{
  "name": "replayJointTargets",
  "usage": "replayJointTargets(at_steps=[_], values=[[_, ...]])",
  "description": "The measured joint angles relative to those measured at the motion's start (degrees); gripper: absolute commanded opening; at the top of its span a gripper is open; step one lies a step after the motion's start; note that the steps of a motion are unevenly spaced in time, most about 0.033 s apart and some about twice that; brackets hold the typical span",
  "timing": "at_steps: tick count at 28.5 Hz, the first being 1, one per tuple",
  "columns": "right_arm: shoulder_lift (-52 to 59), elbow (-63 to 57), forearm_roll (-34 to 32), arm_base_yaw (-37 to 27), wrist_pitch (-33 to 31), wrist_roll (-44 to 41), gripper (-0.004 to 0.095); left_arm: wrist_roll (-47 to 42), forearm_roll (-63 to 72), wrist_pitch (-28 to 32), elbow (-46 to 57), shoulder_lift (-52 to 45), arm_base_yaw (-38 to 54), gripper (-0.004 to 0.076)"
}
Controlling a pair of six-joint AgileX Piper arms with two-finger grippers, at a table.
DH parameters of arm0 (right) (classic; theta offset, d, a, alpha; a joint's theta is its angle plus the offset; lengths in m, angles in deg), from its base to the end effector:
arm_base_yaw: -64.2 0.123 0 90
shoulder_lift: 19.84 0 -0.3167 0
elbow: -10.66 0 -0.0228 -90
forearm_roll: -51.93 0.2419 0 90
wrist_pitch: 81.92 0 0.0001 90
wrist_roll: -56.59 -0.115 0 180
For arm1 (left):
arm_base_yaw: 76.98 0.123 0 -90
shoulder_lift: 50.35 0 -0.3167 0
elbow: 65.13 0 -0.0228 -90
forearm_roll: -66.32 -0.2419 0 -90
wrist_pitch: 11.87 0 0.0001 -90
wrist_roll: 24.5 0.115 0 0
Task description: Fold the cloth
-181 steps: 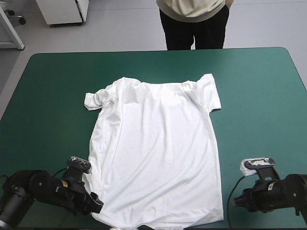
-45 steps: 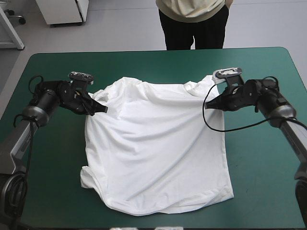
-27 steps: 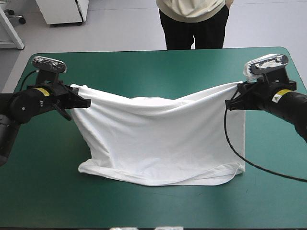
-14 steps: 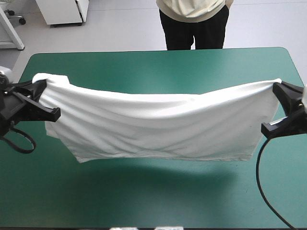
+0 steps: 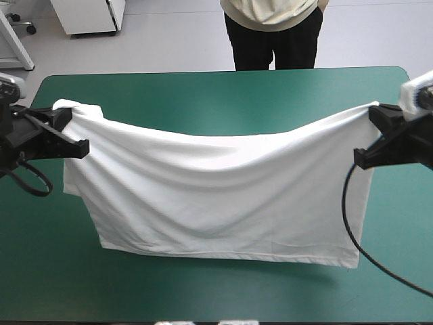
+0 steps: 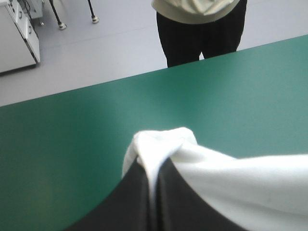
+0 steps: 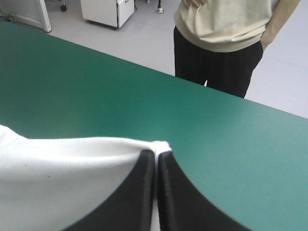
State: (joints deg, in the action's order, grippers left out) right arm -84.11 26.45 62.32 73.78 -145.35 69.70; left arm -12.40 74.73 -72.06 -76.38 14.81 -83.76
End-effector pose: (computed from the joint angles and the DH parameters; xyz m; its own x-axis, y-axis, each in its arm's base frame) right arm 0.1291 0.0406 0.5440 -0.3122 -0.1993 -0.9289 -0.3618 0.9290 -0.0777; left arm 0.1505 -0.0326 0.5251 -0.3655 0.1807 -0.9131 0.2853 0.9555 0.0749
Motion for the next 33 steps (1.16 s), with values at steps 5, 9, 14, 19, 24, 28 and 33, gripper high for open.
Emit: replayJointTargets(at_steps=[5,9,14,19,24,28,33], values=[[-12.56,1.53,0.15,0.00,10.23,2.29,-0.0017,-0.13,0.14,10.84,-0.07,10.44,0.00,-0.0009],[-21.98,10.03,-0.93,-0.02,13.94,2.76,-0.0017,-0.13,0.14,19.24,-3.98,17.54,0.00,-0.0009],[-30.96,23.60,-1.44,-0.06,15.81,2.81,-0.0018,-0.13,-0.46,24.72,-13.79,25.02,0.00,-0.0009],[-36.59,30.34,-2.79,-0.18,16.33,3.05,-0.0017,0.30,-2.95,26.44,-21.56,30.54,0.00,-0.0009],[-41.52,28.84,3.76,-2.69,12.43,6.06,-0.0018,0.24,-3.28,24.21,-20.69,34.46,0.05,-0.0009],[-44.58,19.47,12.67,-6.23,10.52,10.09,-0.0017,-0.16,-3.28,22.93,-11.47,36.65,0.05,-0.0009],[-44.39,7.74,18.79,-9.65,8.95,14.33,-0.0017,-1.57,-3.09,22.31,1.33,36.55,0.05,-0.0009]])
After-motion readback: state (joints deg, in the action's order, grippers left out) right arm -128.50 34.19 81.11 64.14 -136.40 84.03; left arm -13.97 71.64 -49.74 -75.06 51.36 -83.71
